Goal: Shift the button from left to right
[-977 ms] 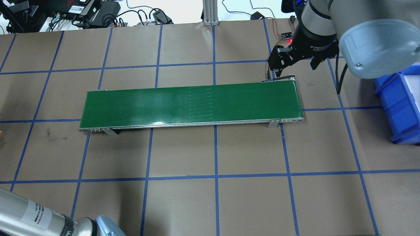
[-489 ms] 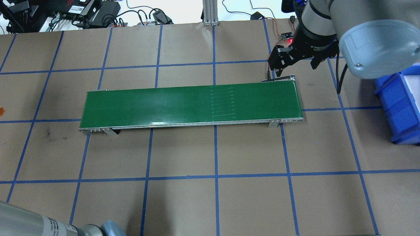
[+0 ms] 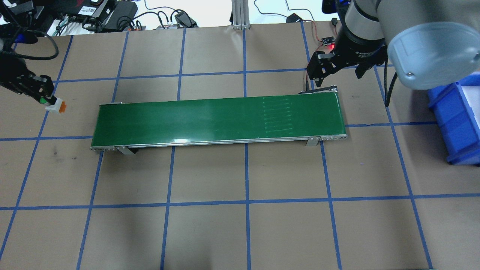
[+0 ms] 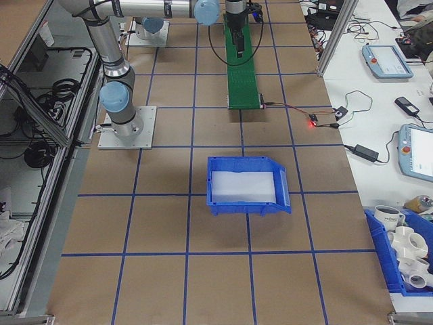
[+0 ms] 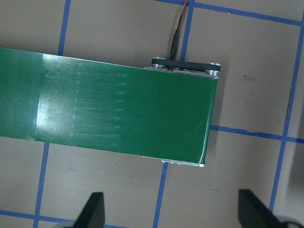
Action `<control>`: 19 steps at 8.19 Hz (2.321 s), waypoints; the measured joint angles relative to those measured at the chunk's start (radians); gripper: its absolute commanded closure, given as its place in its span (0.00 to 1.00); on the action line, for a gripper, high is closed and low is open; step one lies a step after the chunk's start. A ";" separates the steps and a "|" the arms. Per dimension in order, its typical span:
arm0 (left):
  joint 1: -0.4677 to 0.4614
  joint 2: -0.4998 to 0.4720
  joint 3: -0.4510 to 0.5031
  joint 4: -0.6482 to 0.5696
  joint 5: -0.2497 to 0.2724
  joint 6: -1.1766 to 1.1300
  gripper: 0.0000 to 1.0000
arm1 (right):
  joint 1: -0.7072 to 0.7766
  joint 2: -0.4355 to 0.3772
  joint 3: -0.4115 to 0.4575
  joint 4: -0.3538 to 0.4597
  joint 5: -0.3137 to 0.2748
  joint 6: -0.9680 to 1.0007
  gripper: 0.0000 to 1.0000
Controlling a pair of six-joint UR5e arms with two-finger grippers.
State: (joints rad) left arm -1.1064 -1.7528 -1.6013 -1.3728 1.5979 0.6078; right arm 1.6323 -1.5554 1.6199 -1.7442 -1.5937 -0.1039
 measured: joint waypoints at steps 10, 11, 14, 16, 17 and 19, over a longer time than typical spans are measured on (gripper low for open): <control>-0.250 -0.087 -0.057 0.088 0.029 1.036 0.78 | 0.000 0.001 0.003 0.005 0.003 0.000 0.00; -0.278 -0.089 -0.082 0.120 0.044 1.039 0.76 | 0.000 0.001 0.003 0.007 0.003 0.006 0.00; -0.317 -0.090 -0.142 0.212 0.057 1.036 0.00 | 0.000 0.001 0.003 0.004 0.003 0.005 0.00; -0.323 -0.088 -0.148 0.221 0.061 1.026 0.00 | 0.000 0.001 0.003 0.005 0.004 0.010 0.00; -0.324 -0.087 -0.148 0.222 0.062 1.024 0.00 | 0.000 0.001 0.003 0.007 0.003 0.010 0.00; -0.321 -0.083 -0.145 0.223 0.062 1.024 0.00 | 0.000 0.000 0.003 0.004 0.003 0.008 0.00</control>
State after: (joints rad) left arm -1.4276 -1.8356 -1.7460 -1.1503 1.6601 1.6315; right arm 1.6322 -1.5553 1.6225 -1.7403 -1.5904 -0.0957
